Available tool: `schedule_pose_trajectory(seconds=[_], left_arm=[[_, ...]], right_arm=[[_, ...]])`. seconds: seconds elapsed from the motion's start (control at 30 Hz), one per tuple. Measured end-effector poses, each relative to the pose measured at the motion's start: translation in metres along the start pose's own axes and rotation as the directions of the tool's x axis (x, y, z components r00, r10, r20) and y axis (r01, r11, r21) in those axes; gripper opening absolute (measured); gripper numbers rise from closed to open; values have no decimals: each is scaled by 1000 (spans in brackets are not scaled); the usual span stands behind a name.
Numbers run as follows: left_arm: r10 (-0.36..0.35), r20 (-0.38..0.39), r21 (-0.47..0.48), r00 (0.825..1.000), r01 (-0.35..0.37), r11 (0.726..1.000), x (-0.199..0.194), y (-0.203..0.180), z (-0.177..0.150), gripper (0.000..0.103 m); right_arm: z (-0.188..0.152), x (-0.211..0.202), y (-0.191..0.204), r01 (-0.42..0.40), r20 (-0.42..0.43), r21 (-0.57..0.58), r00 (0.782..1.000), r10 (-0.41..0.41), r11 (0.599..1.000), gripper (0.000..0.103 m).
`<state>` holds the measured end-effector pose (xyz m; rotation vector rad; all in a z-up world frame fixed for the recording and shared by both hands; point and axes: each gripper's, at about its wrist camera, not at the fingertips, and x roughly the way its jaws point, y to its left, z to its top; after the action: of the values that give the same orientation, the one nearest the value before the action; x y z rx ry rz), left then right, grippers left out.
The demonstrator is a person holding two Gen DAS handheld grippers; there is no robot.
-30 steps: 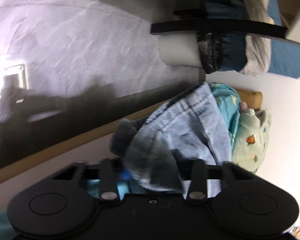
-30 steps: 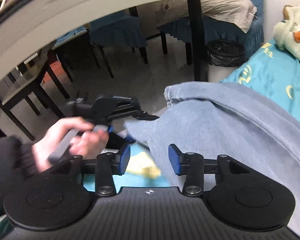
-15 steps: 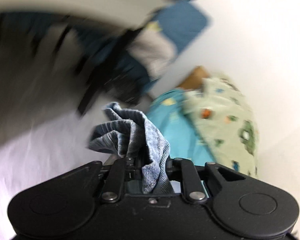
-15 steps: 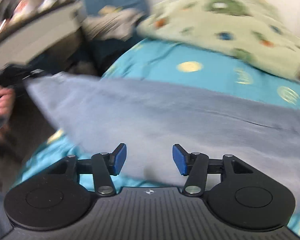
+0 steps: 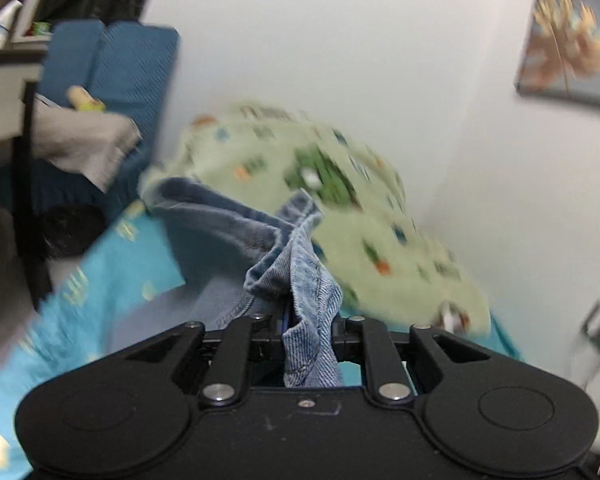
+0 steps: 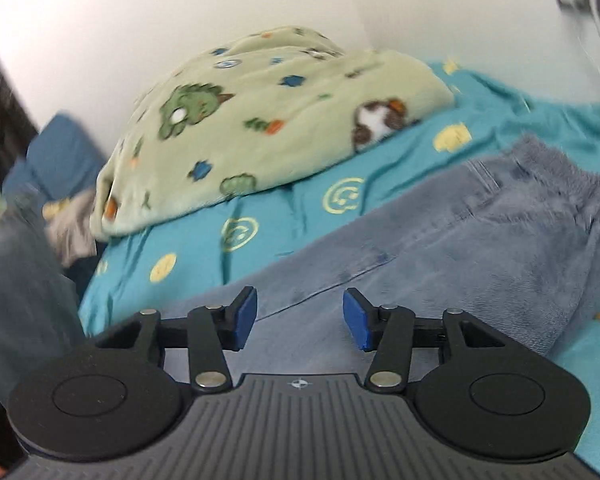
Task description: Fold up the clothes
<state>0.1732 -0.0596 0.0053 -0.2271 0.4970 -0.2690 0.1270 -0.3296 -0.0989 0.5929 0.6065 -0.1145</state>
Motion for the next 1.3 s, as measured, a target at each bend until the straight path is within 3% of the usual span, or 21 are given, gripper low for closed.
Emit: schedule_pose_trajectory(seconds=[0.13, 0.23, 0.3, 0.4, 0.57, 0.63, 0.73, 0.97, 1.03, 1.13, 1.3], left_arm=[[5, -153, 91, 988, 9, 996, 36, -34, -78, 14], [38, -231, 168, 972, 1, 986, 56, -34, -107, 14], [33, -244, 189, 969, 14, 982, 57, -30, -109, 16], [-10, -291, 154, 957, 57, 986, 51, -17, -104, 26], [-78, -321, 138, 944, 128, 982, 20, -15, -102, 45], [-92, -312, 138, 946, 141, 980, 5, -14, -104, 50], [-87, -278, 151, 957, 133, 980, -1, -10, -105, 51], [15, -232, 338, 973, 66, 939, 25, -14, -112, 52], [5, -249, 333, 969, 80, 939, 29, -11, -114, 52], [-12, -272, 281, 962, 92, 955, 30, -7, -109, 52], [-14, -286, 273, 958, 96, 957, 34, -4, -111, 54]], right_arm=[[1, 12, -26, -18, -49, 128, 999, 24, 992, 52], [-2, 23, -32, -53, -95, 164, 993, 70, 985, 52], [-3, 30, -26, -76, -105, 147, 990, 92, 986, 52], [-6, 41, -16, -152, -108, 129, 980, 166, 980, 52], [-22, 60, 7, -355, -157, 125, 915, 372, 927, 54], [-27, 65, 18, -381, -178, 94, 902, 392, 920, 55], [-30, 75, 23, -355, -189, 71, 913, 362, 932, 55], [-24, 92, 13, -353, -142, 143, 917, 372, 925, 45], [-25, 101, 15, -312, -177, 140, 926, 334, 940, 43], [-33, 117, 19, -300, -219, 113, 922, 319, 947, 43], [-29, 149, 20, -308, -182, 145, 926, 332, 940, 42]])
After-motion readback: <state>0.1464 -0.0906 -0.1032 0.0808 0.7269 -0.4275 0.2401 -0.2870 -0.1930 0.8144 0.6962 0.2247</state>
